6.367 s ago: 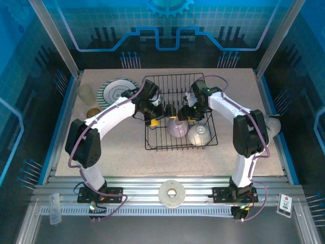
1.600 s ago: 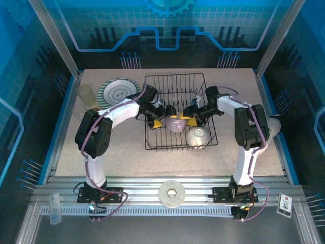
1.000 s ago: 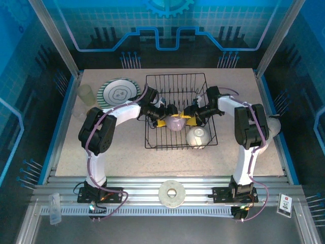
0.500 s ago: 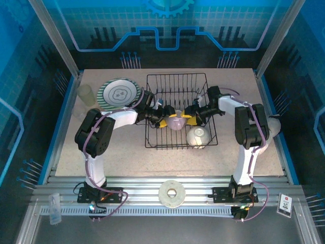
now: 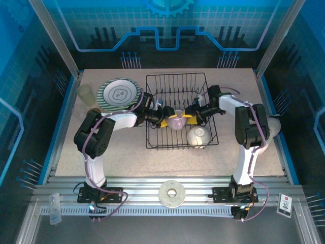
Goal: Unload the mixed dishes from the dish rack
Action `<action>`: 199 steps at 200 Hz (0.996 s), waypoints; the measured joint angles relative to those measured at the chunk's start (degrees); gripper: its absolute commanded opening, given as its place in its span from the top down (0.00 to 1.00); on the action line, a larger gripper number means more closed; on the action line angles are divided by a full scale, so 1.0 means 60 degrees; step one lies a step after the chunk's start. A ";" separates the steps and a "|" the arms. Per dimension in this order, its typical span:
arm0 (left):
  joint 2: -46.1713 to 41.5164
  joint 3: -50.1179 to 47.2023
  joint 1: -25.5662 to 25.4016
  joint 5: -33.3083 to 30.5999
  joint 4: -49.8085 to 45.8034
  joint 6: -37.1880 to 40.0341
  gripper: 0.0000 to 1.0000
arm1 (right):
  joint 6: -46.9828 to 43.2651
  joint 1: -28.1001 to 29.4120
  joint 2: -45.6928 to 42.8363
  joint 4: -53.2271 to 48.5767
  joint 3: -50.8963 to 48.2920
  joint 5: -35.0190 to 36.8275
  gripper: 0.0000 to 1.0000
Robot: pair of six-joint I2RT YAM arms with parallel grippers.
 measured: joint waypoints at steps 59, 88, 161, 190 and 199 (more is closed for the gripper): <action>-0.0120 -0.0226 -0.0135 -0.0047 0.0940 -0.1286 0.46 | 0.0175 -0.0350 -0.0186 -0.0102 0.0138 0.0277 0.62; -0.0229 -0.0321 -0.0087 -0.0117 0.1333 -0.1632 0.48 | 0.0240 -0.0444 -0.0299 -0.0120 0.0251 0.0404 0.62; -0.0233 -0.0437 -0.0080 -0.0135 0.1891 -0.1971 0.62 | 0.0171 -0.0452 -0.0481 -0.0251 0.0324 0.0692 0.62; -0.0233 -0.0437 -0.0142 -0.0135 0.2189 -0.2284 0.61 | 0.0175 -0.0488 -0.0568 -0.0448 0.0525 0.1016 0.62; -0.0229 -0.0437 -0.0200 -0.0124 0.2266 -0.2368 0.61 | 0.0178 -0.0495 -0.0576 -0.0484 0.0605 0.1133 0.62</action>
